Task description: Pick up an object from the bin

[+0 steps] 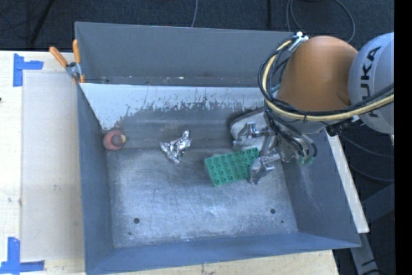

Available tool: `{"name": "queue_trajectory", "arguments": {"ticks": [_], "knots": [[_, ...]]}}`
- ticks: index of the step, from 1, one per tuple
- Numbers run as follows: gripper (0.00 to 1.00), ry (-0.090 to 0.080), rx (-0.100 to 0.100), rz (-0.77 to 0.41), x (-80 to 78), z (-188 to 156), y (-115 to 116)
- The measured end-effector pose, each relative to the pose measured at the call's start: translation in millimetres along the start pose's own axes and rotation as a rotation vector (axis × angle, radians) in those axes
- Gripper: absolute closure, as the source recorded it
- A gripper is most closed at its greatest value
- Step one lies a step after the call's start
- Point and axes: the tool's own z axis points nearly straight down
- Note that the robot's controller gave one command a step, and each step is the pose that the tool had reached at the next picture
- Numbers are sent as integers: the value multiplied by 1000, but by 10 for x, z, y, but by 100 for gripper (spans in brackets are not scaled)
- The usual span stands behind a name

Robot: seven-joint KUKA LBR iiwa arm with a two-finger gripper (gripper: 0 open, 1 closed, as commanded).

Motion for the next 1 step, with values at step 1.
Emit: {"name": "queue_trajectory", "arguments": {"ticks": [1], "knots": [[100, 4, 1, -386, 0, -707, -716]]}}
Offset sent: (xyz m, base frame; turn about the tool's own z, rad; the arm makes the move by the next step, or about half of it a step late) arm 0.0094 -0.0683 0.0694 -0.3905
